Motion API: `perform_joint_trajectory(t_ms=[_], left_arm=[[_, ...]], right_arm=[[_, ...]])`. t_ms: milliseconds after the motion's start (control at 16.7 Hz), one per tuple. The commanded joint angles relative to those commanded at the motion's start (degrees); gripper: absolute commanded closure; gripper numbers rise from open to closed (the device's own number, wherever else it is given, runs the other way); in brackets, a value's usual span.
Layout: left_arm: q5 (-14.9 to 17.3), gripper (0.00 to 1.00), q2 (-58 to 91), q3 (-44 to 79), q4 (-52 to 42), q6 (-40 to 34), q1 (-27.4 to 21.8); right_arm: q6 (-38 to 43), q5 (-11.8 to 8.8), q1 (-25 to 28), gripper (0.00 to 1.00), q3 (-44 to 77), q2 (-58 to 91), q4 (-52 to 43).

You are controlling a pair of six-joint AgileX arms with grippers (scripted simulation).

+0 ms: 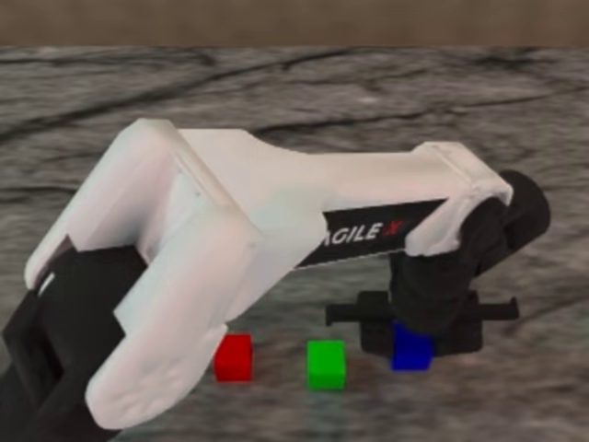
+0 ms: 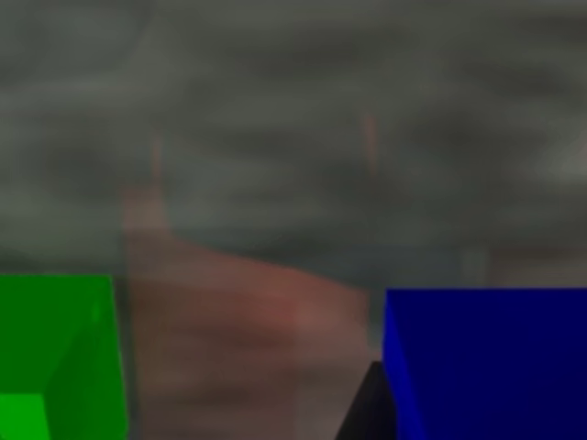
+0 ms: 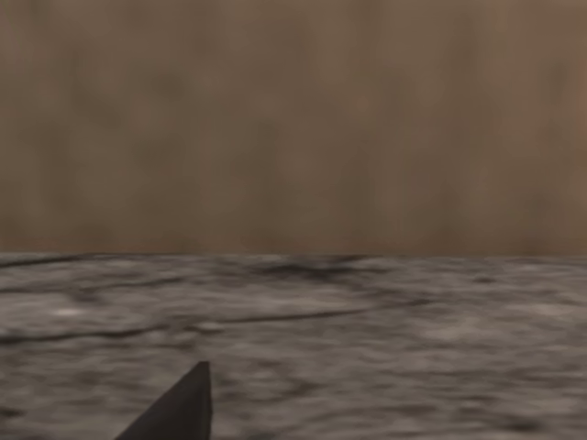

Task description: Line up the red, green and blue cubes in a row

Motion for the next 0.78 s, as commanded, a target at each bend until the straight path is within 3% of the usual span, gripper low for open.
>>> perform_joint_trajectory(t_ms=[600, 780], left_arm=[[0.0, 0.02, 0.0, 0.0, 0.0, 0.0, 0.0], [0.0, 0.0, 0.0, 0.0, 0.0, 0.0, 0.0]], right_arm=[[0.0, 0.0, 0.0, 0.0, 0.0, 0.0, 0.0], [0.0, 0.0, 0.0, 0.0, 0.0, 0.0, 0.0]])
